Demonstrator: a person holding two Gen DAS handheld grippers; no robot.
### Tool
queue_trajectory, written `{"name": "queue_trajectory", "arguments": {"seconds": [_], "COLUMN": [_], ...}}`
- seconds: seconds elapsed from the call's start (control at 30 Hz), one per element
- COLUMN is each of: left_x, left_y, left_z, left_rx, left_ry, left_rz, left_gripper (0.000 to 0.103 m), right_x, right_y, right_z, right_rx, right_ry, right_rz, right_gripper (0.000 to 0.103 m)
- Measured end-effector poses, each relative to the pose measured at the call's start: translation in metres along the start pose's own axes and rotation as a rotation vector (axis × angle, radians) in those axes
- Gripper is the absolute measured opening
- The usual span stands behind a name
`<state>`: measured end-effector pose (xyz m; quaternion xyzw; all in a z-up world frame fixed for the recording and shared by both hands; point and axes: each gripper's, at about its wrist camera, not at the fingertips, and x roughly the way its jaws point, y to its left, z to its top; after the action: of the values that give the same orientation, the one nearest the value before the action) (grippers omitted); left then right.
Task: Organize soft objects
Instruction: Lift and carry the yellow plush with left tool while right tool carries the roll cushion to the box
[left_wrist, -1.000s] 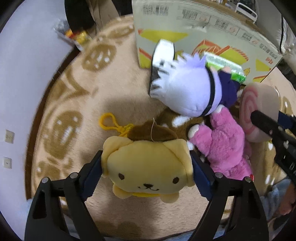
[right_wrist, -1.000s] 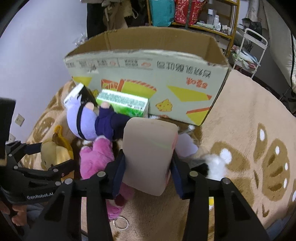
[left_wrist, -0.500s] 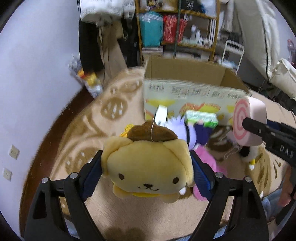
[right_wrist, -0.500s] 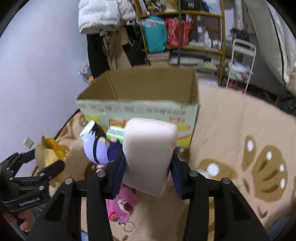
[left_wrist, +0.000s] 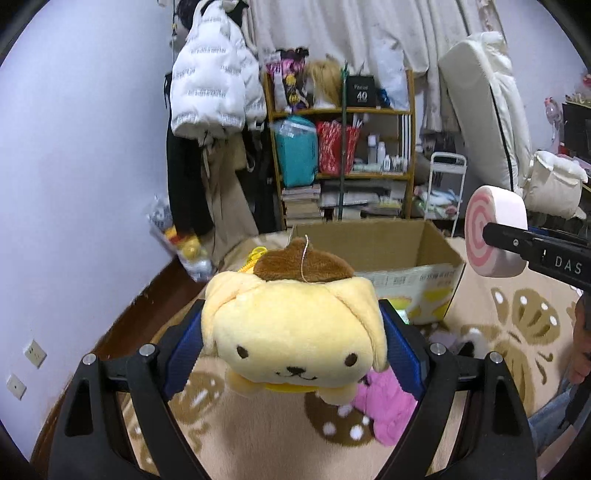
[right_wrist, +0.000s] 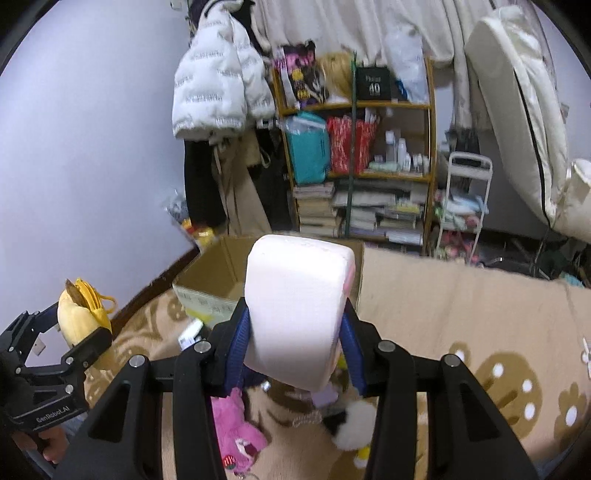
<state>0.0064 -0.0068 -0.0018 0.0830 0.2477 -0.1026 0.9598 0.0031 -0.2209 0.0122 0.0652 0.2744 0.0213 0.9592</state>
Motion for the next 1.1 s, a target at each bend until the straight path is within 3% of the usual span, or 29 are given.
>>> {"name": "queue_trajectory", "arguments": {"seconds": [0.2, 0.33, 0.73, 1.1], "left_x": [-0.013, -0.012, 0.039, 0.102], "left_y": [-0.004, -0.011, -0.038, -0.034], "left_z": [0.029, 0.051, 0.084, 0.081], "left_rx": [0.033, 0.076, 0.167, 0.113], "left_ry": [-0.169, -0.215, -0.193, -0.083], "left_rz": [-0.008, -0.017, -0.039, -0.083], "left_gripper": [0.087, 0.087, 0.087, 0.088], "right_x": [-0.001, 0.006, 0.031, 0.076], "right_y": [-0.002, -0.005, -0.023, -0.031], "right_z": [0.014, 0.026, 0.069, 0.054], "right_rx": [0.021, 0.032, 0.091, 0.100], "right_ry": [-0.027, -0.030, -0.088, -0.012], "right_rz": [-0.008, 0.004, 0.000, 0.025], "right_gripper": [0.048, 0.048, 0.051, 0.052]}}
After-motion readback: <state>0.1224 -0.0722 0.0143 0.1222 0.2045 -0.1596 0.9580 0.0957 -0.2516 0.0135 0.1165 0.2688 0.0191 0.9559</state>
